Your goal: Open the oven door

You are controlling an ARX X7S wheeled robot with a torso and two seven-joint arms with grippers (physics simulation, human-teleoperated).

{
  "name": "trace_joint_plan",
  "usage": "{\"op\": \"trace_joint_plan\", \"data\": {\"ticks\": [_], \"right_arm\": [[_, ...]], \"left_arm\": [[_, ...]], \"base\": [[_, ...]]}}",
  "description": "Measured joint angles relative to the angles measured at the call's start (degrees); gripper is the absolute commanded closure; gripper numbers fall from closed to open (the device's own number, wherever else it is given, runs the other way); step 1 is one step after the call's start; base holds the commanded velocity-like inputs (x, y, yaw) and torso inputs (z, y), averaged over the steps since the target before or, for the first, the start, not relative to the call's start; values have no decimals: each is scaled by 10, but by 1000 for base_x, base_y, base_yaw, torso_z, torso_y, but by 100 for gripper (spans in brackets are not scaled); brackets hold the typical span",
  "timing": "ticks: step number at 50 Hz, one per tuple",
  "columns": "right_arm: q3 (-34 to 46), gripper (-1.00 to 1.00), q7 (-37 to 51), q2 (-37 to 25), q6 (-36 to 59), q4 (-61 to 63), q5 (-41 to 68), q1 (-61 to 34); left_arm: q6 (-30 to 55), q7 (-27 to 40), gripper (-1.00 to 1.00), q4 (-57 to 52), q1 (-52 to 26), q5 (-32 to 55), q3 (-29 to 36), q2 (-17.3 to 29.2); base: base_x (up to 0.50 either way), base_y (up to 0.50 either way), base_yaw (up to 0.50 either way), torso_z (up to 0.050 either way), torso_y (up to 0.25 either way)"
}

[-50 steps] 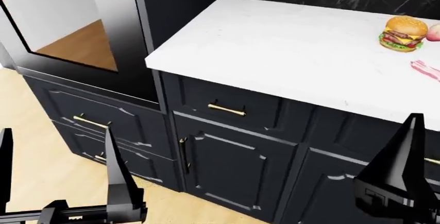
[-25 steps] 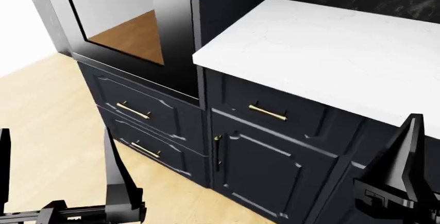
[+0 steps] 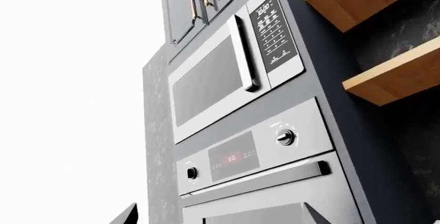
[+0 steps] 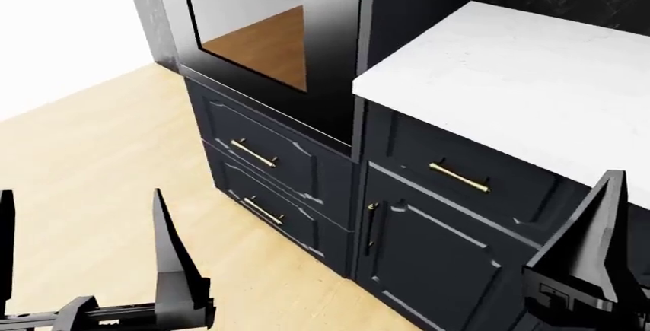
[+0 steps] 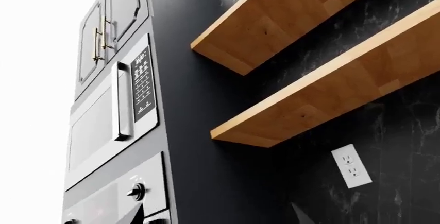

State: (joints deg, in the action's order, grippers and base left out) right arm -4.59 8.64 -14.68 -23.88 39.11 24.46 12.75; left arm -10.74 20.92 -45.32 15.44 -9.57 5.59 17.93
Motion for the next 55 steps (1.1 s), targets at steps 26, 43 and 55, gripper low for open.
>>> {"op": "trace_joint_plan", "data": {"ticks": [26,43,55], "right_arm": [[5,-100,4,-5,-5,-3,-1,-1],[7,-100,10,-9,-4,-3,-2,-1],[10,-100,15,-13,2,-4,-5,-4]], "left_arm": [[0,6,-100,0,0,0,2,5],[2,9,-100,1,-1,1,5,8],[2,12,-100,1,0,0,6,10]], "base": [[0,0,500,0,0],[-3,2,412,0,0],[0,0,0,0,0]]}}
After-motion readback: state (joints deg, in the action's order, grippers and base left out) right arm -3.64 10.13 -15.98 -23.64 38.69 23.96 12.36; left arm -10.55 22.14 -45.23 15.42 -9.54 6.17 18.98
